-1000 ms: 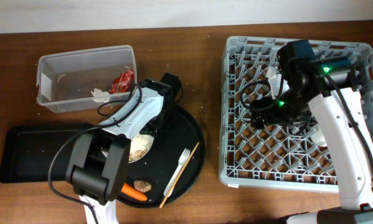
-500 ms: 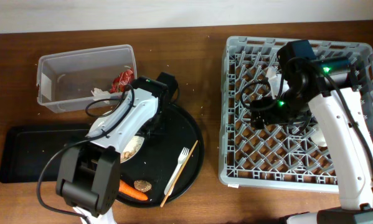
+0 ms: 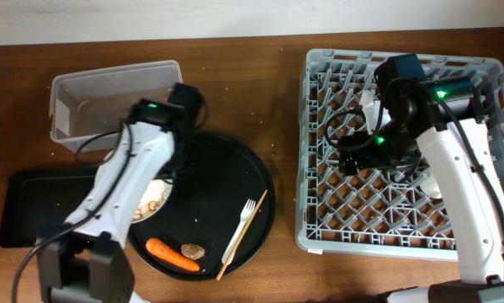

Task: Sort waste into correct bins and load items into the dishwasher rack
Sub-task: 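Tilt the plate over the flat black tray to dump the rice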

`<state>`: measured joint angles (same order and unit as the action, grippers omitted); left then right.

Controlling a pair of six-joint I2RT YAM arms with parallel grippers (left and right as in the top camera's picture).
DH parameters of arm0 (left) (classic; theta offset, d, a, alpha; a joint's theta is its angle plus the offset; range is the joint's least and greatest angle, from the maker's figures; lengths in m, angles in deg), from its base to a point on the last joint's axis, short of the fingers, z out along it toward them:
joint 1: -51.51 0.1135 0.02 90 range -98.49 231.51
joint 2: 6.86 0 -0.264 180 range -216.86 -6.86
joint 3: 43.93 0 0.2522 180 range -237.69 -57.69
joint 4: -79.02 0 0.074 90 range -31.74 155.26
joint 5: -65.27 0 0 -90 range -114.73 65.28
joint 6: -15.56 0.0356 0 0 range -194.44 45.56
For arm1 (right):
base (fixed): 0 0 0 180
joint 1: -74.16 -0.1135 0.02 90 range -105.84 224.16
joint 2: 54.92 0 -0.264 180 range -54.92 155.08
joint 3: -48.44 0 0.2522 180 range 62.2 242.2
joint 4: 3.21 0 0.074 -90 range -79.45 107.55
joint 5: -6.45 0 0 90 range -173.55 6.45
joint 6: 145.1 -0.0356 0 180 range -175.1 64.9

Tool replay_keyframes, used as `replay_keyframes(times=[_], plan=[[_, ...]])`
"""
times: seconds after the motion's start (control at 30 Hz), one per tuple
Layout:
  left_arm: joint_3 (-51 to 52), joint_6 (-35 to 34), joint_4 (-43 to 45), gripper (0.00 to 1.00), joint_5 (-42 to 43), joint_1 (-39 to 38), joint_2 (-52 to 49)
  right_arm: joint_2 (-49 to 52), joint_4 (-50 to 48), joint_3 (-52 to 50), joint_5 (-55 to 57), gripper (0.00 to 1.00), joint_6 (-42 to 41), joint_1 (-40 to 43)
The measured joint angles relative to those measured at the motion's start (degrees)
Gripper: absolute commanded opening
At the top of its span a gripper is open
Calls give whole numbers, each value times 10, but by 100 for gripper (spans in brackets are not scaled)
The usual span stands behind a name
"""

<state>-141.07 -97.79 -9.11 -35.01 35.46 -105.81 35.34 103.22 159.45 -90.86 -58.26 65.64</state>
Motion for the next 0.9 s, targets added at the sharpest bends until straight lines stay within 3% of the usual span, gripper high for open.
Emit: replay_keyframes(times=[0.5, 0.9], plan=[[0, 83, 28, 1, 81, 178, 5, 0, 8, 0, 0, 91, 0, 0], [0, 172, 48, 0, 214, 292, 5, 0, 9, 0, 0, 91, 0, 0]])
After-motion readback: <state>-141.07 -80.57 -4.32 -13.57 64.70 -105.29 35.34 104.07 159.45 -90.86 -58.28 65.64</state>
